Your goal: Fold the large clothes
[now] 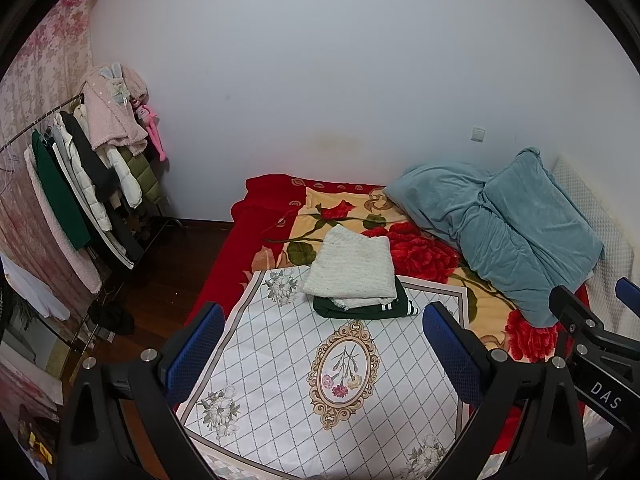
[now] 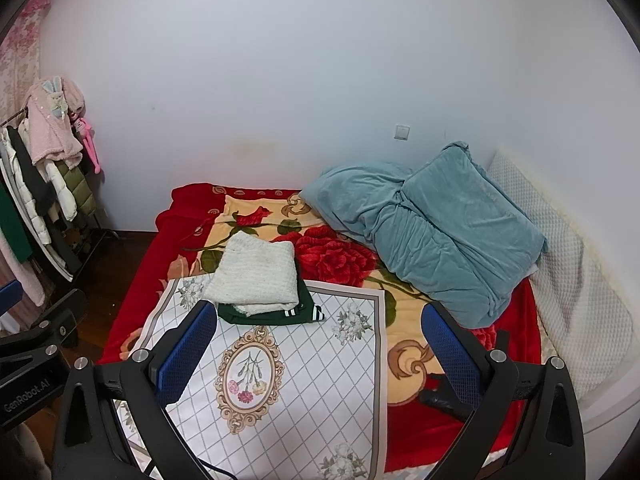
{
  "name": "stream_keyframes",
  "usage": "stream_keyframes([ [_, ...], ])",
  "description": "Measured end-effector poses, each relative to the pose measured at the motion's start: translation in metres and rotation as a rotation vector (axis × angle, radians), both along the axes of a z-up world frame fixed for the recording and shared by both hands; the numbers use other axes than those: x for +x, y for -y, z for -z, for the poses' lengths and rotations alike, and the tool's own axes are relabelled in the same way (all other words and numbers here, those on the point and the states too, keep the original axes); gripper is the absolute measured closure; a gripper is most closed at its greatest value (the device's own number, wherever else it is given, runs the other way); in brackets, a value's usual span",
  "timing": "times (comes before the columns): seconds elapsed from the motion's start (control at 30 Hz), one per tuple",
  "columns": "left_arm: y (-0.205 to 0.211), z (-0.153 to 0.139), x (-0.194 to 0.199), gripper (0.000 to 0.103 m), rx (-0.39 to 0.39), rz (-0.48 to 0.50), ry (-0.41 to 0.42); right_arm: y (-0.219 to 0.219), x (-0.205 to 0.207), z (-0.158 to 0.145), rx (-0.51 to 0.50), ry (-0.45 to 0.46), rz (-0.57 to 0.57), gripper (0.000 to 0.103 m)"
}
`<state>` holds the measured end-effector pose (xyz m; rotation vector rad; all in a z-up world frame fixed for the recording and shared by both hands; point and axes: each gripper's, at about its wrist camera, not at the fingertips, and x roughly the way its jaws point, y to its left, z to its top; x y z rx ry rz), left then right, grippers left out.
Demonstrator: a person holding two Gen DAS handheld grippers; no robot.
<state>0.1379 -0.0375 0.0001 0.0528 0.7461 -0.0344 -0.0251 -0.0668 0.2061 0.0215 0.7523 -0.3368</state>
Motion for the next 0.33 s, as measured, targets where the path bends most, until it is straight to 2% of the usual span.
stream_keyframes([
  [0.33,-0.0022,-0.0007,-0.001,0.002,-0.005,-0.002,0.002,-0.001,-0.0023,-0.0001,-0.003,0.003,0.002,0.0],
])
